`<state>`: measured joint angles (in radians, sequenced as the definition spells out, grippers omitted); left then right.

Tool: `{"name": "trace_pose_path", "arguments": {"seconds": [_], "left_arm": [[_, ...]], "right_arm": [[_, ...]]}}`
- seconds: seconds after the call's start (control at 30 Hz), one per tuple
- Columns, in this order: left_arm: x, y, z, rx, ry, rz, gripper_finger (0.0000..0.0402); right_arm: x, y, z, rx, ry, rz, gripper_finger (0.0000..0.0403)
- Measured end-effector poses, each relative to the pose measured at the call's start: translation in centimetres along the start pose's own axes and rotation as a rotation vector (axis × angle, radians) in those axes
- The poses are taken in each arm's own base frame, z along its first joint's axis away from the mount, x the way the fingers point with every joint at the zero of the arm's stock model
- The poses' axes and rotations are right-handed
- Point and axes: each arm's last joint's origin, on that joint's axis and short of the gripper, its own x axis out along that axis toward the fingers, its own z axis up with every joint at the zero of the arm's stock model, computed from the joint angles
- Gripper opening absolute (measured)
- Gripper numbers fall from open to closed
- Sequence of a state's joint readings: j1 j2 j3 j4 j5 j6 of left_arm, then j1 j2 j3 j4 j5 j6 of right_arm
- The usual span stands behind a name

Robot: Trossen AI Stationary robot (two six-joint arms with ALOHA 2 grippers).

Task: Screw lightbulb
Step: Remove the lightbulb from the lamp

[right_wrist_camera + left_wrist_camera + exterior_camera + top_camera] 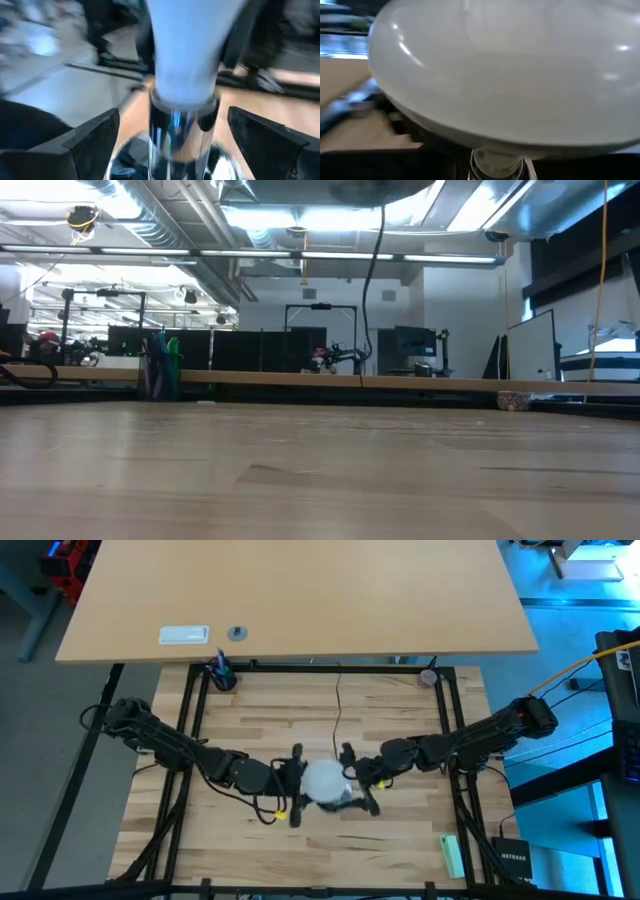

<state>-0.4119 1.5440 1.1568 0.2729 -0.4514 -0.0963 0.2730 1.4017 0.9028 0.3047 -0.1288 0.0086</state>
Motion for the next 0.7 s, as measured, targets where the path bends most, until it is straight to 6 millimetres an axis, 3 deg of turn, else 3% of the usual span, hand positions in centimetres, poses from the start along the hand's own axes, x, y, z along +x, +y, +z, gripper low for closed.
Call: {"name": "trace_pose_path", "arguments": {"seconds": [0.23,0.5,0.6,0.7], "left_arm": [[0.5,0.6,-0.1,0.022,0.029,-0.192,0.0141],[0.9,1.4,-0.6,0.03,0.097,-0.292,0.0141],[0.9,1.4,-0.6,0.03,0.1,-0.293,0.0141],[0.9,1.4,-0.7,0.03,0.106,-0.292,0.0141]], "right_arm": [[1.8,0.3,-0.6,0.072,-0.066,0.193,0.0358],[2.5,0.3,-1.2,0.123,-0.062,0.212,0.0351],[2.5,0.3,-1.4,0.128,-0.047,0.209,0.0319],[2.5,0.2,-1.7,0.134,-0.014,0.163,0.0257]]}}
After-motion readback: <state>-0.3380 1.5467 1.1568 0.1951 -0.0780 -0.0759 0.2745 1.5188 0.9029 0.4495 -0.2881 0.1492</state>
